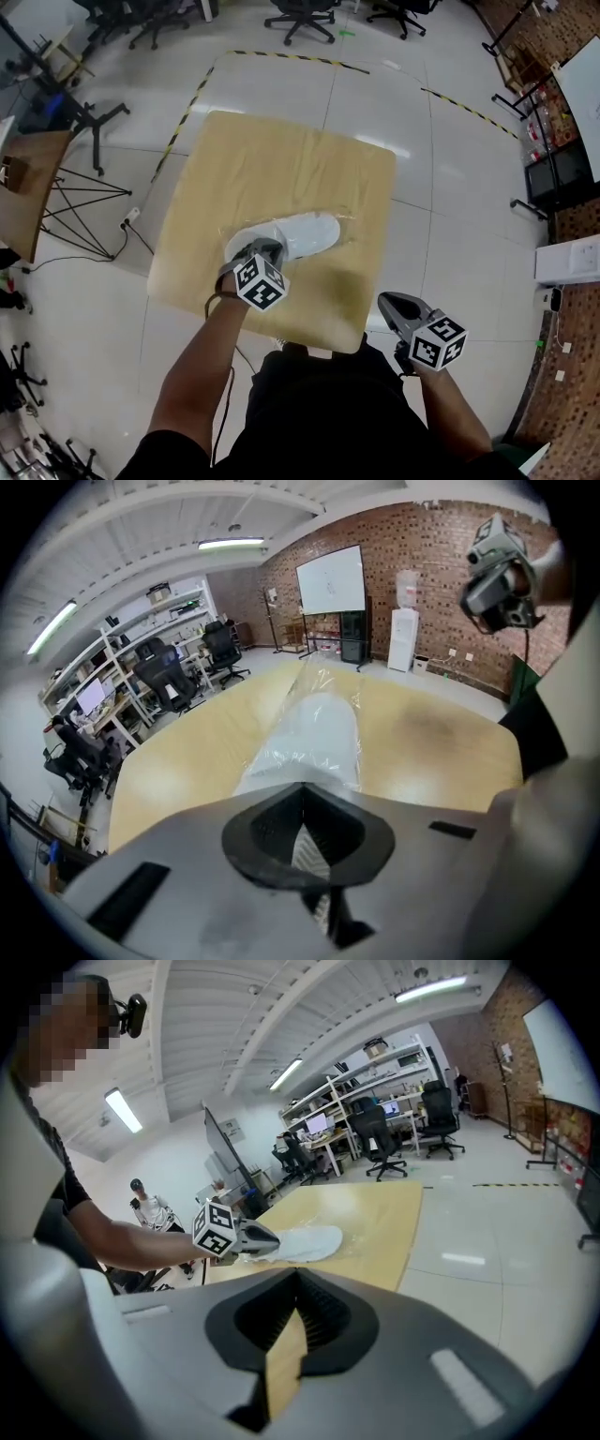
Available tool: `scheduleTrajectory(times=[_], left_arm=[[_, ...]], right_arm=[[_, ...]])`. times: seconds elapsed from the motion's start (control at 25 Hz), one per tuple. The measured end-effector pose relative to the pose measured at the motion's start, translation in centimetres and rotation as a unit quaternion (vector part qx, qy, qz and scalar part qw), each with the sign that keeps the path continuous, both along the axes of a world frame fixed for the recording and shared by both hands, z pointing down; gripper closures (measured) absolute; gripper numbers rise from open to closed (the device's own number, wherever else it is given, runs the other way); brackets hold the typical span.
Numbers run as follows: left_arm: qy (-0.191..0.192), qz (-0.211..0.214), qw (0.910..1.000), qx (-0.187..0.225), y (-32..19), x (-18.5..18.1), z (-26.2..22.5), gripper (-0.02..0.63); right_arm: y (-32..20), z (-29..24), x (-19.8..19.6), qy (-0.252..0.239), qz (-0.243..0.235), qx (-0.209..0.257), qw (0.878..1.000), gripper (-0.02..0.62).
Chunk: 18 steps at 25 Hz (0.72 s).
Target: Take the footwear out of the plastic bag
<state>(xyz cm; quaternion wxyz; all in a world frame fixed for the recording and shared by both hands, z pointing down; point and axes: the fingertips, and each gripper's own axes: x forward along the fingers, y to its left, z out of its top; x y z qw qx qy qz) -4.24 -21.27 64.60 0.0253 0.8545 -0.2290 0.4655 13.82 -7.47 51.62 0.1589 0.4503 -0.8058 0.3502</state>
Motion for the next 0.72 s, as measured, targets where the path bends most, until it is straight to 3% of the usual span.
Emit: scheduleTrajectory(times=[0.16, 0.28, 0.44, 0.52, 0.64, 0.72], left_arm=[[-0.022, 0.064, 0.9977, -0.007, 3.0, -2.0, 0.4, 0.598], [-0.032, 0.073, 0.9967, -0.018, 4.3, -4.1, 0.0, 0.597], [0.032, 0.018, 0.9992, -0.015, 3.5, -4.1, -3.5, 0.553], [0.067, -0.025, 0.9974, -0.01, 2.5, -3.3, -4.9, 0.546], [0.076, -0.102, 0.9899, -0.063, 1.6, -2.9, -2.9, 0.532], [0.068, -0.127, 0.9855, -0.089, 1.5, -3.0, -1.4, 0.519]], right_arm=[[-3.3, 1.7, -3.0, -0.006, -0.09, 0.01, 0.996, 0.592], [-5.2, 3.5, -5.9, -0.025, -0.156, 0.0, 0.987, 0.59], [-6.9, 6.6, -9.6, -0.055, -0.223, -0.022, 0.973, 0.44], [-7.6, 8.2, -11.0, -0.06, -0.238, -0.032, 0.969, 0.399], [-8.8, 9.4, -12.7, -0.074, -0.236, -0.034, 0.968, 0.348], [-9.1, 9.4, -13.9, -0.078, -0.241, -0.028, 0.967, 0.345]])
